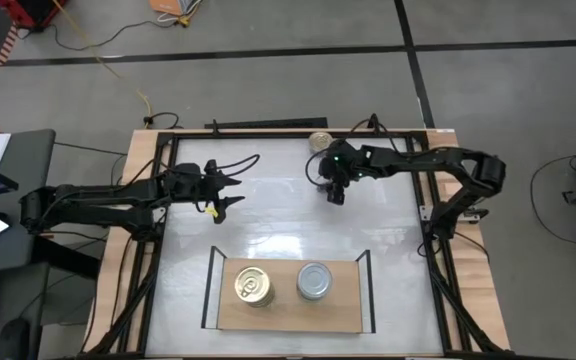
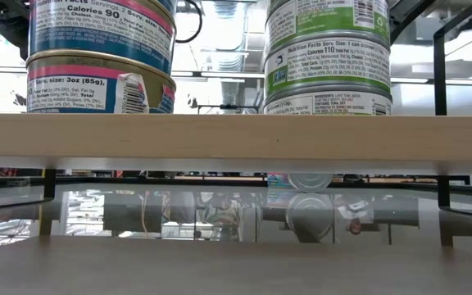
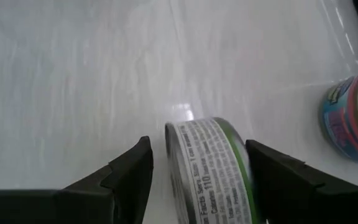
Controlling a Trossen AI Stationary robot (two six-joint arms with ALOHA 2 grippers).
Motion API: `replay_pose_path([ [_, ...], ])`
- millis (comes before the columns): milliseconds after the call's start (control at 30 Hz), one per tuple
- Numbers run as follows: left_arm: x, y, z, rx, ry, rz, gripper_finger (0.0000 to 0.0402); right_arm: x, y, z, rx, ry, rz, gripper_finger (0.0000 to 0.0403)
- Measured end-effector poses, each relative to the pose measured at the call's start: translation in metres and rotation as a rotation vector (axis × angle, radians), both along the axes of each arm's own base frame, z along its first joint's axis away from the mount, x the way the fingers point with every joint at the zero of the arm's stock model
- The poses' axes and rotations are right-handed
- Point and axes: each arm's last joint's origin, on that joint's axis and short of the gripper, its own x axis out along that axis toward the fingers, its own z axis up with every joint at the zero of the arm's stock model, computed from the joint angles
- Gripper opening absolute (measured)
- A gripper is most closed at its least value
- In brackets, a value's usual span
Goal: Stack canned seafood by type on shelf
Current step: Stack the green tuna can on top of the green tuna can on the shelf
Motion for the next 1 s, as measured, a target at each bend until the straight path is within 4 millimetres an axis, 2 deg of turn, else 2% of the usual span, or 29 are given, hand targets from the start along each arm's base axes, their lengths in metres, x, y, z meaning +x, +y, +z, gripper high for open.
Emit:
replay_pose_path([
  [233, 0.000, 0.000, 0.000, -0.002, 0.000, 0.001, 0.0215, -0.004, 0.004, -0.004, 0.031, 0.058, -0.002, 0.0258],
  [333, 0.000, 0.000, 0.000, -0.004, 0.002, 0.002, 0.0215, -0.007, 0.007, -0.006, 0.054, 0.104, -0.001, 0.0223],
  [467, 0.000, 0.000, 0.000, -0.004, 0.003, 0.002, 0.0215, -0.009, 0.013, -0.006, 0.087, 0.130, -0.018, 0.0152],
  [567, 0.000, 0.000, 0.000, -0.004, 0.003, 0.002, 0.0215, -0.012, 0.018, 0.000, 0.103, 0.166, -0.011, 0.0152],
  [633, 0.000, 0.000, 0.000, -0.007, 0.003, 0.003, 0.0215, -0.011, 0.020, 0.012, 0.109, 0.164, -0.013, 0.0152],
  [733, 0.000, 0.000, 0.000, -0.011, 0.002, 0.004, 0.0215, -0.008, 0.024, 0.041, 0.143, 0.122, -0.022, 0.0152],
  [1000, 0.000, 0.000, 0.000, -0.026, -0.003, 0.010, 0.0215, -0.005, 0.046, 0.129, 0.506, -0.184, 0.140, 0.0159],
])
